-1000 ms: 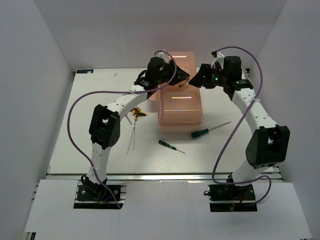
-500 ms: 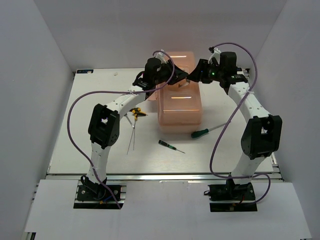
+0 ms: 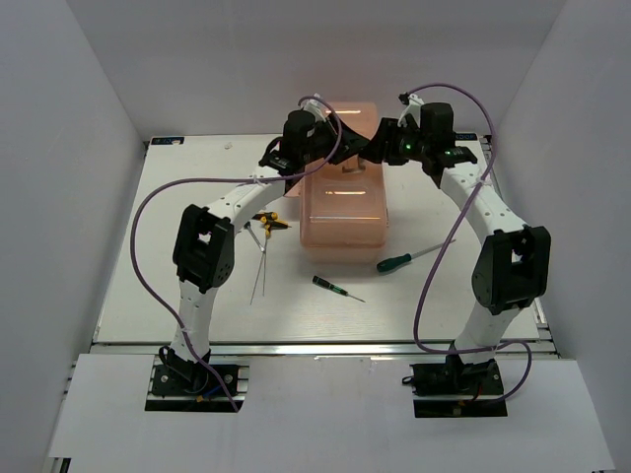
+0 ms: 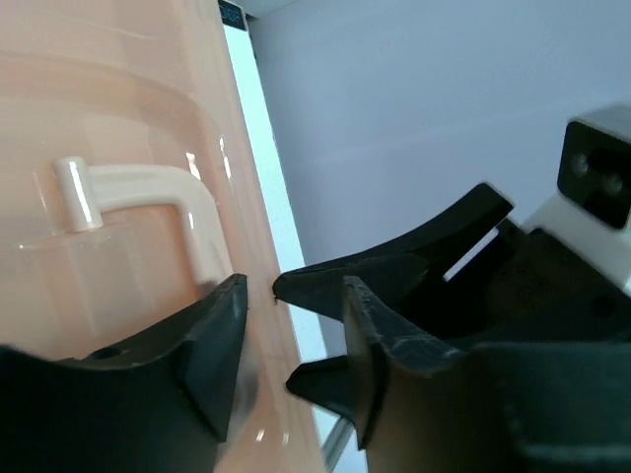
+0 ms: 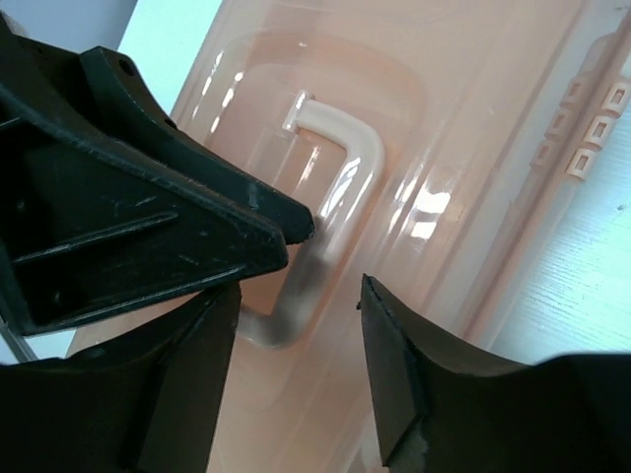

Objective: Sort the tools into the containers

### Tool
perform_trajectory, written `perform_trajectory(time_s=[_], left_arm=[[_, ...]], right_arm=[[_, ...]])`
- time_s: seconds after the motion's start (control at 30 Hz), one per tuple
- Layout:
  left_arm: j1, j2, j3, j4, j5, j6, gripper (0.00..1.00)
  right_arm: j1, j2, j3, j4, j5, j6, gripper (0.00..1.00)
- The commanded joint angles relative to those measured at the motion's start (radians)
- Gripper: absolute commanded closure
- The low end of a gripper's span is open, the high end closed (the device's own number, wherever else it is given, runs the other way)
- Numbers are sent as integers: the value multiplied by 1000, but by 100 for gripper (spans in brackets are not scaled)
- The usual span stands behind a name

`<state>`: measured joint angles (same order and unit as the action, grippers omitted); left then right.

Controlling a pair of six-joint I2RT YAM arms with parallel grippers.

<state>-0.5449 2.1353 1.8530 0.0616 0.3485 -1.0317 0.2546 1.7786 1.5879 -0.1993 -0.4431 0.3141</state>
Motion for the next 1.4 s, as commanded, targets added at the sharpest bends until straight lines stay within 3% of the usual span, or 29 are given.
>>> perform_trajectory(time_s=[0.0,0.1,0.23,0.5,0.7,1.07,1.37], left_arm=[[-15,-37,81,-210,-41,77,45],[-16,-32,170,-383,-137,149,36],[-16,-2,253,-537,-194,212,33],[-44,67,333,-575,-200,229,33],[-63,109,420,-637,-235,260,33],[-131,129,486,-784,-502,401,32],[-170,175,502,-822,-499,415,32]], right_arm=[[28,-7,24,23,3,-20,40],[12,-57,18,18,12,-41,34],[6,-110,-15,9,44,-85,32],[3,-218,-163,-12,161,-202,33],[2,-223,-267,-46,75,-181,38],[14,-197,-301,-74,-6,-139,49],[52,-217,-328,-75,-43,-104,53]])
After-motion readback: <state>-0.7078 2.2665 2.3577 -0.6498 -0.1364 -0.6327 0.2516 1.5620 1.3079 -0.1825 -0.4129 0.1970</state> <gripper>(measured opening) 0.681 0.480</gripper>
